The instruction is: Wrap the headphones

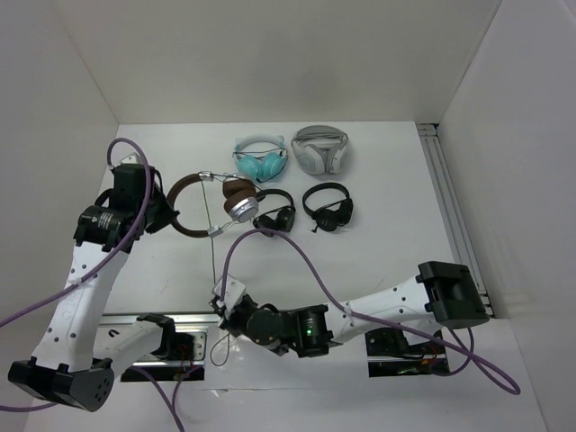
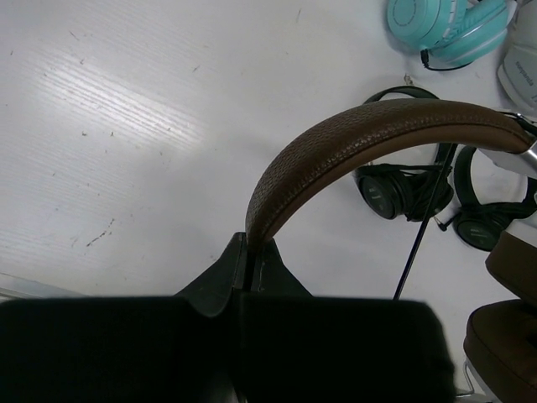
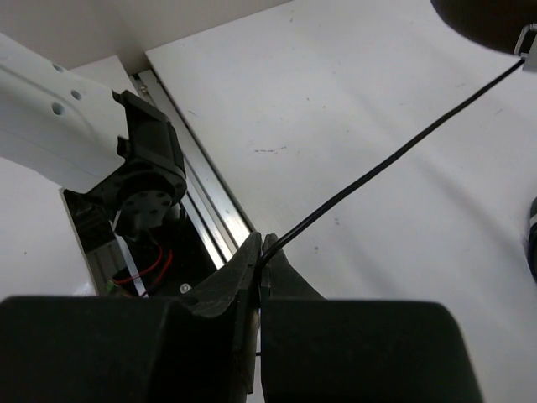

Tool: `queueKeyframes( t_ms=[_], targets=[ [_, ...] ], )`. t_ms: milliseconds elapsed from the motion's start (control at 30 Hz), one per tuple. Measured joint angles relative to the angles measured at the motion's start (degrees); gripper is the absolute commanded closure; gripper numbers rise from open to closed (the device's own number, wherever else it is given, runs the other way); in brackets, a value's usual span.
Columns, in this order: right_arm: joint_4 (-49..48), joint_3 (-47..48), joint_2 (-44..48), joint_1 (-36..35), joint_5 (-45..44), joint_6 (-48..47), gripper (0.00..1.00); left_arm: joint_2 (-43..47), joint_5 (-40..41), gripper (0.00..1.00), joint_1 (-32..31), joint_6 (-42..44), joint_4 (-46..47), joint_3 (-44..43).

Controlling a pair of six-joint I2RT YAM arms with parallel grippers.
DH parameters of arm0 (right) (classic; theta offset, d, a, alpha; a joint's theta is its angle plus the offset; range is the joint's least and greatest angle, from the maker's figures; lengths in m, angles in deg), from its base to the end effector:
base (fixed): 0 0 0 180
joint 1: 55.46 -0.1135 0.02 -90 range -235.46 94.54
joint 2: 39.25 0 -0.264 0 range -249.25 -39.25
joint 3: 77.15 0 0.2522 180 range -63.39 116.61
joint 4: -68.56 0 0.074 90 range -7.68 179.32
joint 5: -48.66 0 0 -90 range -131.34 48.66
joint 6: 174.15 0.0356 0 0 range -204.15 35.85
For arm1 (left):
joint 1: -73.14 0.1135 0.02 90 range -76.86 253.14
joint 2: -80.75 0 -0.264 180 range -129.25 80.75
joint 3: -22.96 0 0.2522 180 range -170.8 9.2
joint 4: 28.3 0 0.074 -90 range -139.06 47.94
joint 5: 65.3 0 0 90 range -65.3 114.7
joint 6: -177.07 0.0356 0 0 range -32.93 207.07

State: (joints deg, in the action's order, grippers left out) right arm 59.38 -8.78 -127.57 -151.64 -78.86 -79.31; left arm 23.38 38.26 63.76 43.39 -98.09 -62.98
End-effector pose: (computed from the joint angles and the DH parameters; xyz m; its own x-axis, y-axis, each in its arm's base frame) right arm -0.0161 0.3501 0.2722 -0.0519 -0.1421 -0.9885 -0.8516 0.5233 -0.0305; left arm 0.1798 -0.0212 0.3849 -0.4594 -0.6046 -0.6507 -0.4603 0.7886 -0.4077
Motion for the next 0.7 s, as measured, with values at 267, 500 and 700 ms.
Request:
queueKeyframes(
  t_ms=[267, 500, 700],
  targets=[
    [1.4, 3.9, -2.8, 0.0, 0.9, -0.7, 1.00, 0.1, 0.1, 1.00, 0.0, -0.2, 0.6, 2.2],
    [2.1, 6.4, -4.4, 1.3, 3.4, -1.2, 1.00, 0.6, 0.6, 1.00, 0.0, -0.2, 1.2, 3.2],
    [3.1, 10.0, -4.4, 1.6, 3.6, -2.9, 1.00, 1.6, 1.4, 1.00, 0.0, 0.2, 1.9, 5.5]
  ],
)
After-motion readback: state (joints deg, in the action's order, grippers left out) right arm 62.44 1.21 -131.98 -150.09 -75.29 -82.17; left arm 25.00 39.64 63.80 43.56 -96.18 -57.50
